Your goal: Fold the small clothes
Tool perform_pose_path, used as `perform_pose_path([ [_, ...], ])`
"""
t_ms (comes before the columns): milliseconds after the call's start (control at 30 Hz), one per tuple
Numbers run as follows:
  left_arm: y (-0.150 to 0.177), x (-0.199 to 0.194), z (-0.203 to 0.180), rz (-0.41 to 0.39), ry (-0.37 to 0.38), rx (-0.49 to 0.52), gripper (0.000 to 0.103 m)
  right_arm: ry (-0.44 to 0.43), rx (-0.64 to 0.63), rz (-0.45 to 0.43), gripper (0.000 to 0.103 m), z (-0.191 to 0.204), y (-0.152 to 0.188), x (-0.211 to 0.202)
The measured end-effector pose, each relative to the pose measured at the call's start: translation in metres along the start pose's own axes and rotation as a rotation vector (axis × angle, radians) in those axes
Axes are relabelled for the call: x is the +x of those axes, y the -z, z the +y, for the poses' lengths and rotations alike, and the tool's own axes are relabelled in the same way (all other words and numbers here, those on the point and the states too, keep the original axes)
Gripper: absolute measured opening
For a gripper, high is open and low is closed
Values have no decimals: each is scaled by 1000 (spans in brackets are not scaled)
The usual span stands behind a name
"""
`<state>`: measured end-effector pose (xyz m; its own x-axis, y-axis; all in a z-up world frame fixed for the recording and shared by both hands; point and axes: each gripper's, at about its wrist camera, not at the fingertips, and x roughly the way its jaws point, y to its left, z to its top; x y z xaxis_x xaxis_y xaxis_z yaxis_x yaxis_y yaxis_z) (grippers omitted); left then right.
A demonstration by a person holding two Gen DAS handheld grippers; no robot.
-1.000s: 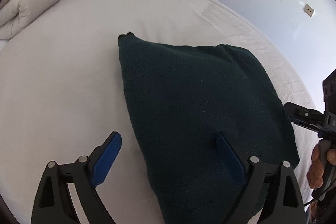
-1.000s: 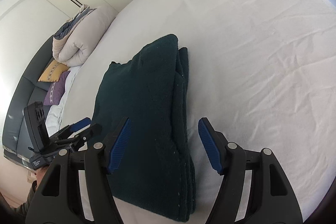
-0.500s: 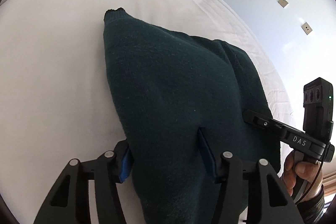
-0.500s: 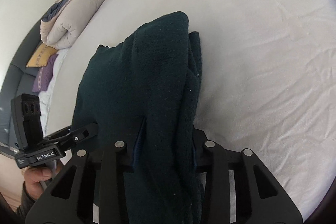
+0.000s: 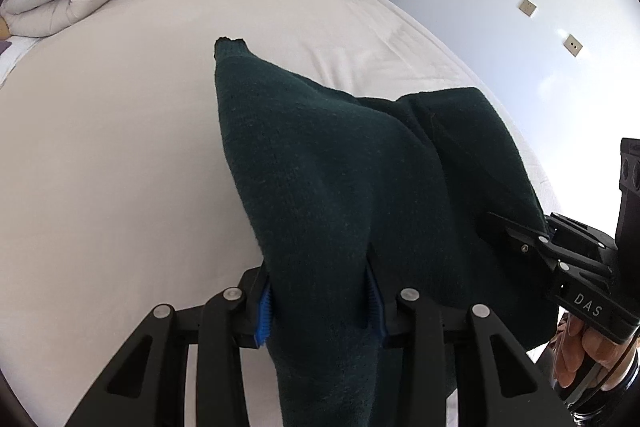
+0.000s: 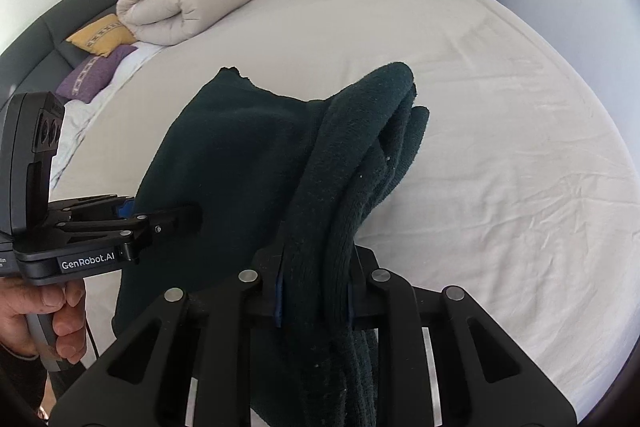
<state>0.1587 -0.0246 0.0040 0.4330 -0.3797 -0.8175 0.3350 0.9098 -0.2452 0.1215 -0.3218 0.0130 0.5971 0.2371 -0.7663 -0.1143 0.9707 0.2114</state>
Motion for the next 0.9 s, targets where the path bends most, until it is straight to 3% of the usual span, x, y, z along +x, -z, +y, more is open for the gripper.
perform_pose_path([
  [200,60,-44,42,-6,-57,-56,39,-131,7,39,20,62,38,2],
  [367,91,-36,62,18,-34,-87,40,-164,19,72,20,98,84,9],
  [500,108,-16,71,40,-42,-120,42,-177,38,106,20,97,115,26],
  [567,117,-13,81,23,-20,-156,49,-156,71,146,22,83,133,42],
  [767,129,-11,84,-18,-28,-190,69,-332,303,128,34,35,162,69],
  [900,140,-26,85,-39,-7,-216,69,-296,319,114,46,32,160,60],
])
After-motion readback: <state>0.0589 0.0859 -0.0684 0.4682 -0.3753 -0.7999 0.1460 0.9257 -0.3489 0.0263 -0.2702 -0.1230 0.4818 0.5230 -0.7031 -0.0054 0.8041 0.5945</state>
